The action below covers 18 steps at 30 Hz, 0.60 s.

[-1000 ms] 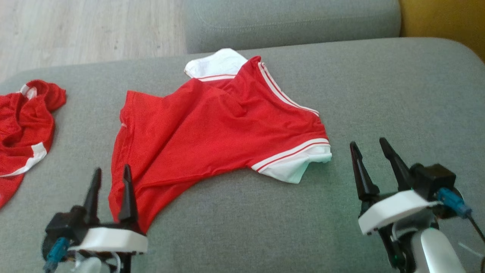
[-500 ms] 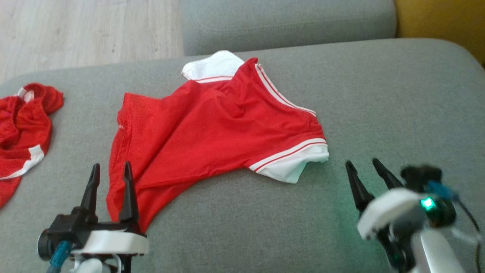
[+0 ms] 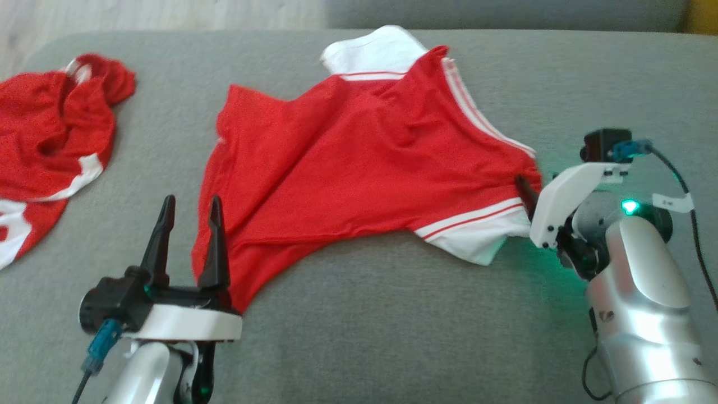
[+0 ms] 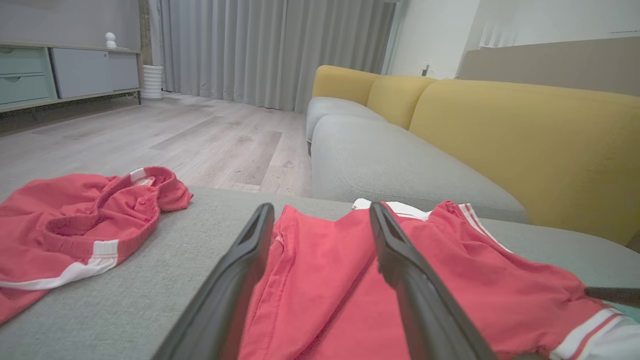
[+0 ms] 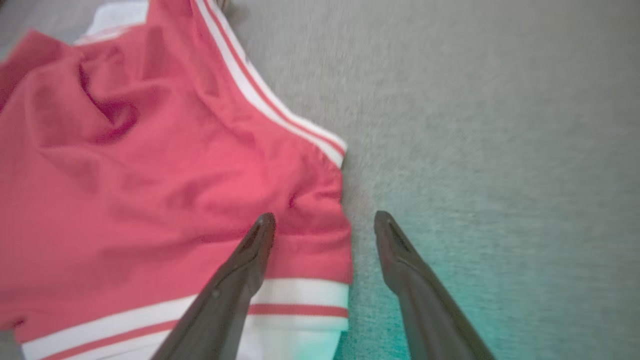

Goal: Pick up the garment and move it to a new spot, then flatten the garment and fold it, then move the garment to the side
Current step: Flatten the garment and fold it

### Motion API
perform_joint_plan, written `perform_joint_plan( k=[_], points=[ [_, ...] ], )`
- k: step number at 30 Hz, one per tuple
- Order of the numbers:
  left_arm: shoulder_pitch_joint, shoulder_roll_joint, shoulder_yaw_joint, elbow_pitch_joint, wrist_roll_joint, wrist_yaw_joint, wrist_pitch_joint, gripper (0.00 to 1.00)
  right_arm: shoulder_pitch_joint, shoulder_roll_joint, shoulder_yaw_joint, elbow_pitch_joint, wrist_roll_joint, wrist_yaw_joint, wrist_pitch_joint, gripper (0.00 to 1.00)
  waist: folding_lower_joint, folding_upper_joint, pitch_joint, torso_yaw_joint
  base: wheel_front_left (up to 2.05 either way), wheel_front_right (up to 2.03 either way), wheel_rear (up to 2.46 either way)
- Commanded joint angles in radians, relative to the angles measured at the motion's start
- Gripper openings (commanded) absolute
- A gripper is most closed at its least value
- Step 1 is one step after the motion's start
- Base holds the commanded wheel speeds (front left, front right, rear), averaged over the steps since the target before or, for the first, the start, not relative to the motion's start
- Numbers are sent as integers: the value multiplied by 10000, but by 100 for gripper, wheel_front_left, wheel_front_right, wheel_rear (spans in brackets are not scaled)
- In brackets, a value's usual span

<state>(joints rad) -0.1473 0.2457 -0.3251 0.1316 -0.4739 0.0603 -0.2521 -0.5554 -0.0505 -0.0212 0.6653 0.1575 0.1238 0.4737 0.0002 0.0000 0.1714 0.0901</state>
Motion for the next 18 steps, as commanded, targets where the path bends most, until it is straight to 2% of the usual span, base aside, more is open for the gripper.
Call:
perform_joint_plan(
  k=[1,5,6,7,10,12,15,18],
  points=[
    [-491,112,301,-203,82,-28,-62,100,-439,3,118,-78,-164,69,48,100,-2,0,262,336,0,0,0],
    [-683,23,223,-35,77,-141,-69,100,-737,3,488,888,276,69,159,100,-2,0,325,509,0,0,0],
    [-702,15,227,2,72,-159,-72,100,-791,3,638,1024,362,69,171,45,-2,0,323,508,0,0,0],
    [-711,10,239,37,64,-173,-74,100,-840,3,749,1053,458,69,68,0,-2,0,308,493,0,0,0],
    [-672,18,309,138,48,-191,-80,100,-800,3,871,719,791,69,-438,0,-2,0,163,371,0,0,0],
    [-583,38,392,173,36,-168,-84,100,-595,3,1069,76,975,69,-701,0,-2,0,29,209,0,0,0],
    [-337,82,536,146,6,-99,-88,100,6,-107,1277,-1465,1091,69,-825,0,-2,0,-198,-115,0,0,0],
    [-80,109,672,35,-25,1,-90,100,984,-313,1224,-3504,1272,69,-467,0,-2,0,-366,-422,0,0,0]
  ],
)
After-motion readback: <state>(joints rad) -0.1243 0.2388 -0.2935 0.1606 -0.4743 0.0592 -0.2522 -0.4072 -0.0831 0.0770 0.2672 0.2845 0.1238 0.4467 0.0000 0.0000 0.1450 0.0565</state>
